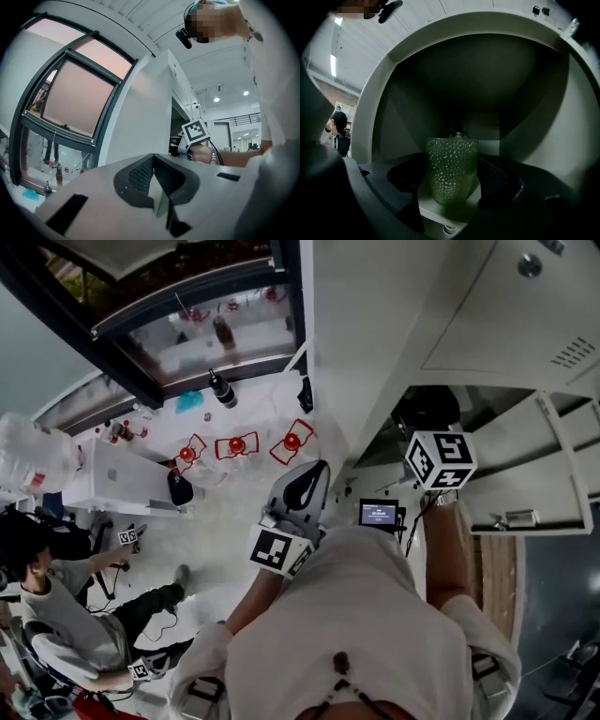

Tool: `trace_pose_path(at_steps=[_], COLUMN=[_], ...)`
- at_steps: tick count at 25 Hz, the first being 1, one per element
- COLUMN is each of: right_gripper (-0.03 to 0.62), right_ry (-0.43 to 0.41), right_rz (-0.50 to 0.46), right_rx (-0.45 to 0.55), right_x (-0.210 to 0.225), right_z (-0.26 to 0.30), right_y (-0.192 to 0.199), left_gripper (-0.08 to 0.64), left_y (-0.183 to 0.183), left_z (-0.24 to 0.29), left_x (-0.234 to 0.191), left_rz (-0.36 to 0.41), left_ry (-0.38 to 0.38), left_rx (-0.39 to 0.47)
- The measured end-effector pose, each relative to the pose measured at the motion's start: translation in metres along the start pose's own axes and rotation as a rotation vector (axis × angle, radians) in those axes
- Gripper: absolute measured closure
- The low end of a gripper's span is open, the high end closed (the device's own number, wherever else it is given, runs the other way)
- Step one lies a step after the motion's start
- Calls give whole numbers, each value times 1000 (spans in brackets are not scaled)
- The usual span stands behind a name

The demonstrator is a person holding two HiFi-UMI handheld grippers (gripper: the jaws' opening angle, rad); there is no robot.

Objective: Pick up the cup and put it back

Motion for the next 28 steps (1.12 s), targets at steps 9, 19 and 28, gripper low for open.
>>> trace_pose_path(at_steps=[9, 19, 28], right_gripper=[253, 253, 253], right_ry=[41, 174, 246], right_rz=[8, 35, 99], right_rx=[43, -4, -21], right_x=[3, 26, 26], right_z=[-37, -126, -189], right_y=[-1, 23, 47], left_gripper=[551, 551, 552], left_y=[15, 52, 53], left_z=[12, 49, 74], left_x=[16, 73, 108], left_rz=[-20, -46, -55], left_ry=[109, 381, 460], left_rx=[-23, -118, -124])
Point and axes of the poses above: the fingertips, and each gripper's own axes: z forward along the fingers, x to its right, y out of its underside, the point moved 7 cm from there along -z, backward along the fingers, and after that the axes turned 4 degrees about -x, right-handed, at the moved point
